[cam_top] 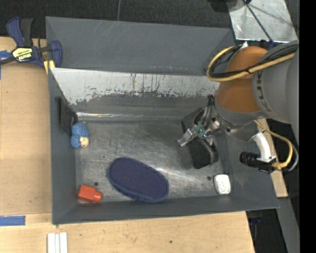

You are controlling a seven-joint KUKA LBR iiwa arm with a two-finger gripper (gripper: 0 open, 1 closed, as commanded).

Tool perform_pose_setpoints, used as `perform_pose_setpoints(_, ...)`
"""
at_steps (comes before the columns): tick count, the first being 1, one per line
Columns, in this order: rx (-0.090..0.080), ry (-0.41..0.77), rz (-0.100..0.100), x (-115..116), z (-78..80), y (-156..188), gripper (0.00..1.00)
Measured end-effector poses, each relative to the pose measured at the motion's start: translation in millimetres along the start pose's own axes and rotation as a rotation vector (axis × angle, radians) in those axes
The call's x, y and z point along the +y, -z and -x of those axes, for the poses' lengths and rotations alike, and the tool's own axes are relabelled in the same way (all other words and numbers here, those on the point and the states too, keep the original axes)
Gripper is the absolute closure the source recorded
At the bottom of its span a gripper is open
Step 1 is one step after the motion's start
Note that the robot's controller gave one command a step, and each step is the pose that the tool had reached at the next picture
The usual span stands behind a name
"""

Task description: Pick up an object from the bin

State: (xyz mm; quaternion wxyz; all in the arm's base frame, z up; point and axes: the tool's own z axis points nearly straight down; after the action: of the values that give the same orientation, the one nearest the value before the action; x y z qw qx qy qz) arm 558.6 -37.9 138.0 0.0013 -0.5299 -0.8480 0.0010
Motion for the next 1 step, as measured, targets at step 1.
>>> perform_pose_setpoints(1, 0.002, 0.002, -0.004, -1.7, -0.7, -1.3, 1.0)
